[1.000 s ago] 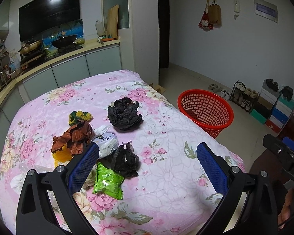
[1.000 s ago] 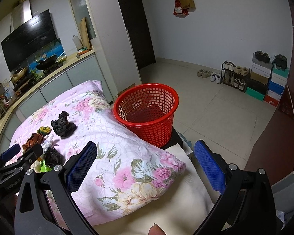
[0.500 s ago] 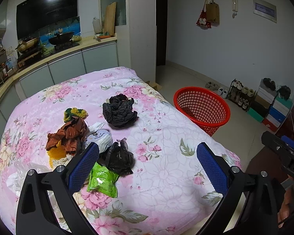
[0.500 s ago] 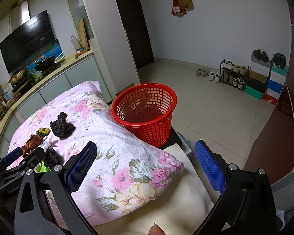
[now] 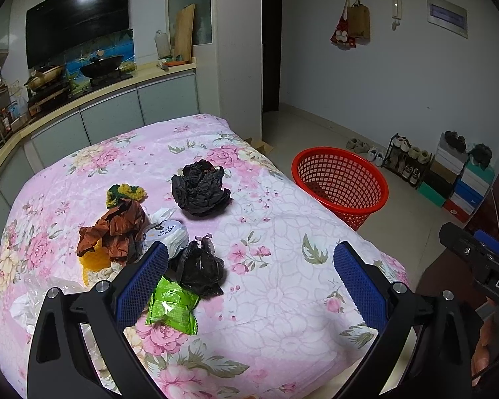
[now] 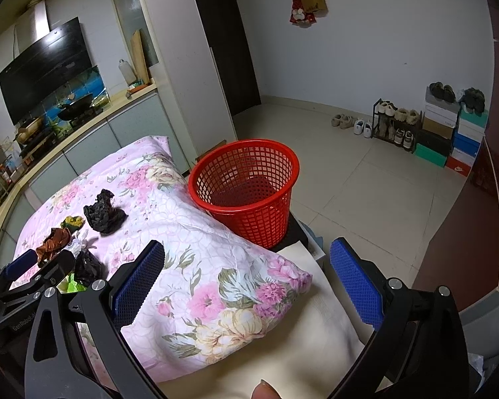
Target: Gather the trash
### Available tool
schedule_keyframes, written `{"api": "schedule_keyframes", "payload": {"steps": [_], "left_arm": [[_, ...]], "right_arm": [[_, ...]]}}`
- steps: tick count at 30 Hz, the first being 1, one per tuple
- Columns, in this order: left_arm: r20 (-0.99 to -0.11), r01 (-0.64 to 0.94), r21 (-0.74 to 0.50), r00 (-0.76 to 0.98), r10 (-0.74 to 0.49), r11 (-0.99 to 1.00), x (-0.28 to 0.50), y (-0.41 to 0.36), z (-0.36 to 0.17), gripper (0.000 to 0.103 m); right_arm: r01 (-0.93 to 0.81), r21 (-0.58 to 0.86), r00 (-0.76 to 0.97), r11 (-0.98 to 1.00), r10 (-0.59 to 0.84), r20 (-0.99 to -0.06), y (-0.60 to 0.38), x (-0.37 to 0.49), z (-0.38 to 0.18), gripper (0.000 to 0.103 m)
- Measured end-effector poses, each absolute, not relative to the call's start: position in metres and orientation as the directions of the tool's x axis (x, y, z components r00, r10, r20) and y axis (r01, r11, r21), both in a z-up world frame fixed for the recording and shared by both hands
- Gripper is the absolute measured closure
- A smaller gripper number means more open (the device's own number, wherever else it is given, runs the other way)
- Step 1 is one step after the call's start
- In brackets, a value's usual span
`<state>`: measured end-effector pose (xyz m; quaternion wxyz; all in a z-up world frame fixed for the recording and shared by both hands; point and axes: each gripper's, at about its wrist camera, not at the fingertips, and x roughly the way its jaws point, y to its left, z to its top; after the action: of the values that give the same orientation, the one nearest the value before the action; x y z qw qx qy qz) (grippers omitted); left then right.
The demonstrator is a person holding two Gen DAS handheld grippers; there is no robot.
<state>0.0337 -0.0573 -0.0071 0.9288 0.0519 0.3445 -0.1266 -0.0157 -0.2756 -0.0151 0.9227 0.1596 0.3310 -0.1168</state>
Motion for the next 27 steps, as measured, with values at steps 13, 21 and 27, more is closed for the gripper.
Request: {"api": "schedule_keyframes", "payload": {"steps": [13,21,27], "left_arm": [[-0.656,0.269,0.002,0.727,-0.202,0.963,0.0326,-0.0558,-0.0078,0.006],[-0.659,0.278,0.003,0.723,-0.207,0.961,0.0318,-0.0569,-0.0091,0.006],[-0.657,0.276,0.002,0.725,-0.206,0.961,0.0316,-0.0569,-0.0092,0.006]], "right_arm": [[0.323,0.220,0.754,0.920,-0.109,-0.648,-0.2763,-0.0159,-0.0162,0.007],[0.323,0.219,0.752,0.921,-0.109,-0.650,-0.2760,-0.0159,-0.0181,0.007],[0.324,0.218,0.748,0.921,-0.109,-0.654,-0.2754,-0.0165,-0.0221,0.007]]}}
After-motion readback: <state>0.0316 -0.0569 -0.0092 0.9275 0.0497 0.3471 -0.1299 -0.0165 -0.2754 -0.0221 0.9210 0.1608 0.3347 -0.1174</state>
